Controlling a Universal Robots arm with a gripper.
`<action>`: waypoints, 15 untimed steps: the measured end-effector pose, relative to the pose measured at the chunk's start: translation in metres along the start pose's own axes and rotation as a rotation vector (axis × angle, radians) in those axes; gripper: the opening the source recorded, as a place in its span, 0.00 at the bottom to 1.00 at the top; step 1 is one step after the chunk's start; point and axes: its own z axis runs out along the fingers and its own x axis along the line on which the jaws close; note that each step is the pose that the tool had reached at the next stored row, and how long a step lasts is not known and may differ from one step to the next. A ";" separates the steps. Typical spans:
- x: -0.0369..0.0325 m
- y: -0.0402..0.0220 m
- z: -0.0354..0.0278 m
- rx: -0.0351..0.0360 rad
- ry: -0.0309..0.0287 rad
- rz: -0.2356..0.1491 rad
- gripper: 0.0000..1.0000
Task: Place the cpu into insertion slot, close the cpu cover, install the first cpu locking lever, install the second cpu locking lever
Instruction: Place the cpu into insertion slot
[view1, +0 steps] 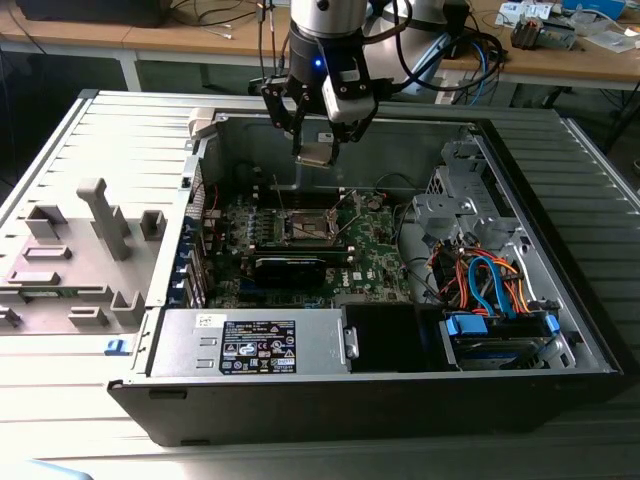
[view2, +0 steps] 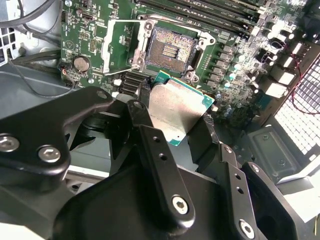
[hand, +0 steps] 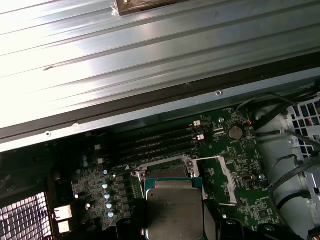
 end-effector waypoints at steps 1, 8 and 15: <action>0.0000 0.0000 0.0000 0.0001 -0.0001 0.001 0.55; 0.0000 0.0000 0.0002 -0.0002 -0.0012 0.015 0.55; 0.0000 0.0000 0.0004 -0.0004 -0.0020 0.025 0.55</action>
